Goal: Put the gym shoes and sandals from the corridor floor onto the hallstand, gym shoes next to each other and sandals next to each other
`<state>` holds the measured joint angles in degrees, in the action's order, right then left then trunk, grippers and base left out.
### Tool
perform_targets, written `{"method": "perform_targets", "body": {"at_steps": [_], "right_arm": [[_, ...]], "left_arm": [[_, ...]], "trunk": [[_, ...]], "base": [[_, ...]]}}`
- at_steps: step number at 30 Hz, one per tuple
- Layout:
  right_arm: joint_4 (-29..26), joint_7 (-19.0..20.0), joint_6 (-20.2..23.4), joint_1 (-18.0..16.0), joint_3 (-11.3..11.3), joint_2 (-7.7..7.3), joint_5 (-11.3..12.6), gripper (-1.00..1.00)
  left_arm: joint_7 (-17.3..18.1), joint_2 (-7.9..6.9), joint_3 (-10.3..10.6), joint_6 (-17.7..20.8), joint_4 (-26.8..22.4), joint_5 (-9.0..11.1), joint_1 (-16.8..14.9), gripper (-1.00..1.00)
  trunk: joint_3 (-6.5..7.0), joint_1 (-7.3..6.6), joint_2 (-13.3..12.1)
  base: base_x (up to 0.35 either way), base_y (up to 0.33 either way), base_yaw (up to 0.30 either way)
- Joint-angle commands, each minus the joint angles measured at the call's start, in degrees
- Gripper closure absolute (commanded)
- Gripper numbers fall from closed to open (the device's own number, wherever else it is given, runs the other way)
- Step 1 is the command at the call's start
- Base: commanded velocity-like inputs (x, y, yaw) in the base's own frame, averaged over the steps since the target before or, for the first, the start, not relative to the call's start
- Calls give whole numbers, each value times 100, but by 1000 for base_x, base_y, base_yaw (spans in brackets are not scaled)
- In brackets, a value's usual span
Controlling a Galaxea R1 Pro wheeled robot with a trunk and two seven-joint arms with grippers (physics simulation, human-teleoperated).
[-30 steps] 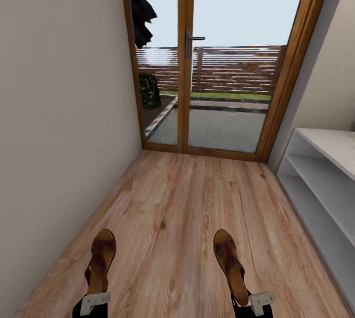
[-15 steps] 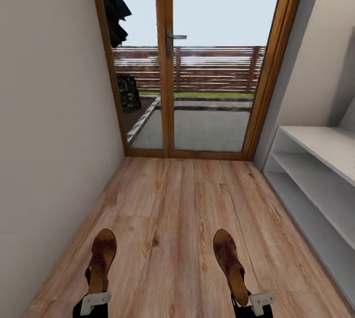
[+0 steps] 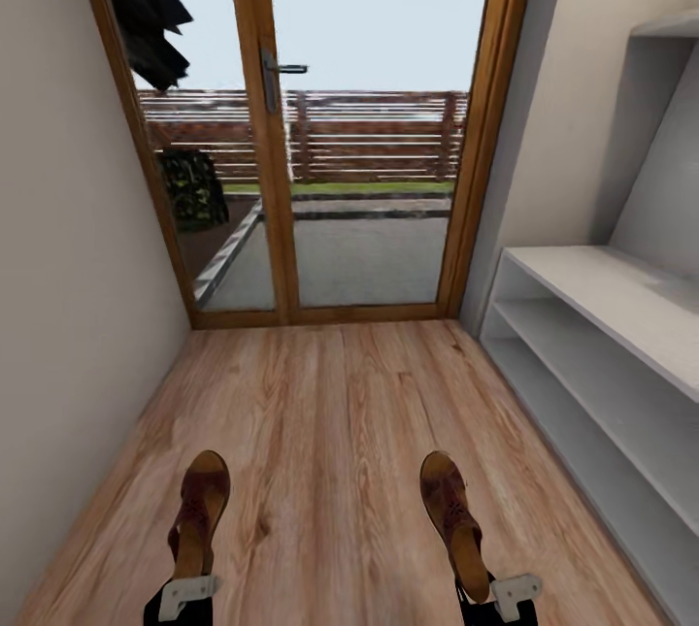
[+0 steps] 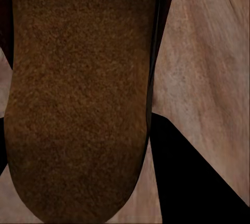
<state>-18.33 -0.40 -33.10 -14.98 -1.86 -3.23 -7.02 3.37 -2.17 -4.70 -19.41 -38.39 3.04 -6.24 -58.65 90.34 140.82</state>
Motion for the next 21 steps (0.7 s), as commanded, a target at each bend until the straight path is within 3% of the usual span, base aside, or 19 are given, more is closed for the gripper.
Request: {"method": "perform_targets", "body": {"at_steps": [1, 10, 21], "right_arm": [[5, 5, -12, -5, -16, -2, 8, 100], [5, 5, -12, -5, -16, -2, 8, 100], [5, 5, -12, -5, -16, -2, 8, 100]], "left_arm": [[32, 0, -14, -10, -2, 12, 0, 100], [31, -2, -21, -10, -2, 19, -2, 100], [32, -2, -22, -10, -2, 21, -2, 100]], "trunk": [[-5, 2, 2], [-5, 2, 2], [-5, 2, 2]], "base": [[290, -148, -279], [218, -98, -282], [22, -5, -291]]}}
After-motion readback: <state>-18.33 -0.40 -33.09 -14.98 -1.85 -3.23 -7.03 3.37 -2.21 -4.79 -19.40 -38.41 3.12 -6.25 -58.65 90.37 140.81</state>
